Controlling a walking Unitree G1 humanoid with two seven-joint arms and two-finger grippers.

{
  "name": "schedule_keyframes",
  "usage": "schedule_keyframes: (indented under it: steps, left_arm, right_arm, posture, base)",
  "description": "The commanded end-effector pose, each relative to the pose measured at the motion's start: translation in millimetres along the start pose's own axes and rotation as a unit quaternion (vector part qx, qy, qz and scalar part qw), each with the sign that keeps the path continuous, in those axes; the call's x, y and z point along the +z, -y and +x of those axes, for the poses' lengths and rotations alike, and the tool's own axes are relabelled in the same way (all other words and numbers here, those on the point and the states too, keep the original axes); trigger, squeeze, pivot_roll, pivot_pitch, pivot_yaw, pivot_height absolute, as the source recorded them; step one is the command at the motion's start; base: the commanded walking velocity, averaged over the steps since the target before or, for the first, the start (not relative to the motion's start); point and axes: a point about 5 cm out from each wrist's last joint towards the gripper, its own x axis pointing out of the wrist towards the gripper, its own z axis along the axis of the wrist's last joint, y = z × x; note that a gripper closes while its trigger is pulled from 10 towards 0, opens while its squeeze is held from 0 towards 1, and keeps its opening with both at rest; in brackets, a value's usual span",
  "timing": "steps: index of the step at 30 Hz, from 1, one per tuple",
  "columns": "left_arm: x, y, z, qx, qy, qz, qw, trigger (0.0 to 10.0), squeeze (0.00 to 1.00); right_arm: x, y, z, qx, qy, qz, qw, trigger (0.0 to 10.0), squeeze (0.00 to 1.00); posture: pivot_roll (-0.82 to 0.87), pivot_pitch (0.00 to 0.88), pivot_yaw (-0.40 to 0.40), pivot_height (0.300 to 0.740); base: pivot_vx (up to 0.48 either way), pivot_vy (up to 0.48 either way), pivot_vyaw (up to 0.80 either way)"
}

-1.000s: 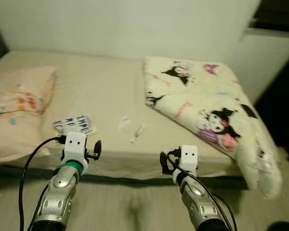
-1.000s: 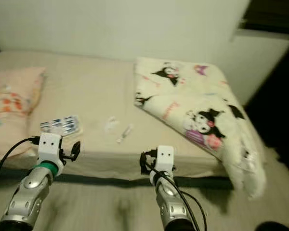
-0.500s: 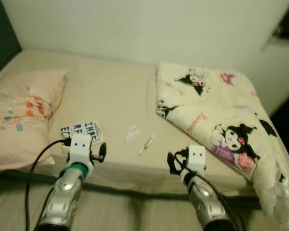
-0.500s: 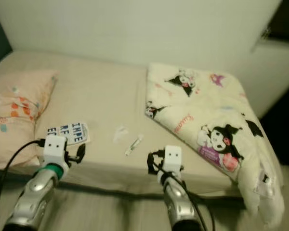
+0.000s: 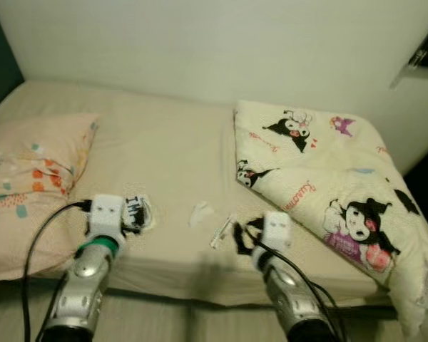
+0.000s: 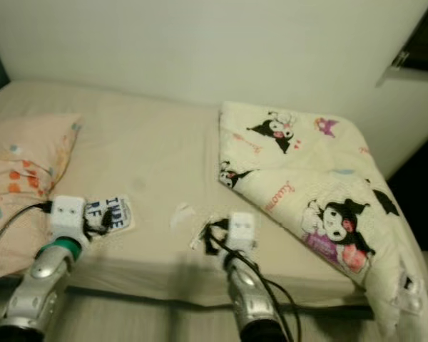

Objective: Clean up the room

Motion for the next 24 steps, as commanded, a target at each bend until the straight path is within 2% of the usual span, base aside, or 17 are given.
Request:
schedule_keyframes:
  steps: [1, 7, 13, 15, 18, 19, 20, 21, 23, 24]
  left_arm:
    - [-6.5, 5.0, -1.6, -0.008, -0.013, 0.0, 1.0, 10.0, 0.0]
    - [-5.1, 5.8, -1.0, -0.013, -0.009, -0.002, 1.0, 10.0, 0.0]
    - [-1.0, 6.3, 4.1, -0.018, -0.013, 0.001, 1.0, 10.0, 0.0]
    - [8.6, 7.1, 10.2, -0.026, -0.005, 0.012, 1.0, 10.0, 0.0]
    - [12.3, 7.3, 12.1, -0.028, -0.002, 0.015, 1.0, 10.0, 0.0]
    - [21.9, 8.6, 15.7, -0.035, 0.004, 0.02, 0.999, 10.0, 0.0]
    - [21.9, 8.6, 15.7, -0.035, 0.004, 0.02, 0.999, 10.0, 0.0]
    - [28.6, 10.5, 17.3, -0.041, 0.008, 0.026, 0.999, 10.0, 0.0]
    - [28.6, 10.5, 17.3, -0.041, 0.008, 0.026, 0.999, 10.0, 0.0]
    - [31.4, 11.0, 17.7, -0.043, 0.01, 0.028, 0.999, 10.0, 0.0]
  right_arm:
    - [-4.1, 8.1, -1.8, -0.017, -0.007, 0.007, 1.0, 10.0, 0.0]
    - [-3.4, 10.3, -2.1, -0.021, -0.006, 0.014, 1.0, 10.0, 0.0]
    - [5.9, 10.6, 2.8, -0.022, -0.004, 0.005, 1.0, 10.0, 0.0]
    - [26.1, 6.5, 9.7, -0.013, 0.014, -0.01, 1.0, 10.0, 0.0]
    - [34.0, 4.6, 11.9, -0.009, 0.022, -0.016, 1.0, 10.0, 0.0]
    - [60.3, -4.9, 16.2, 0.009, 0.047, -0.025, 0.999, 10.0, 0.0]
    - [60.3, -4.9, 16.2, 0.009, 0.047, -0.025, 0.999, 10.0, 0.0]
    - [86.3, -15.5, 18.4, 0.03, 0.071, -0.03, 0.997, 10.0, 0.0]
    - [86.3, -15.5, 18.4, 0.03, 0.071, -0.03, 0.997, 10.0, 0.0]
    - [101.5, -22.3, 19.1, 0.045, 0.085, -0.034, 0.995, 10.0, 0.0]
  posture:
    - [0.1, 0.0, -0.015, 0.74]
    - [0.1, 0.006, -0.012, 0.74]
    - [0.09, 0.048, -0.017, 0.74]
    - [0.09, 0.083, -0.016, 0.74]
    - [0.09, 0.083, -0.016, 0.74]
    - [0.1, 0.142, -0.022, 0.74]
    - [0.1, 0.142, -0.022, 0.74]
    - [0.1, 0.166, -0.028, 0.74]
    - [0.1, 0.166, -0.028, 0.74]
    - [0.1, 0.176, -0.033, 0.74]
  base:
    - [0.285, 0.0, 0.0]
    - [0.231, 0.0, -0.65]
    - [0.0, 0.0, 0.0]
    - [0.0, 0.0, 0.0]
    - [0.0, 0.0, 0.0]
    - [0.0, 0.0, 0.0]
    - [0.0, 0.0, 0.0]
    - [0.0, 0.0, 0.0]
    - [0.0, 0.0, 0.0]
    - [0.0, 0.0, 0.0]
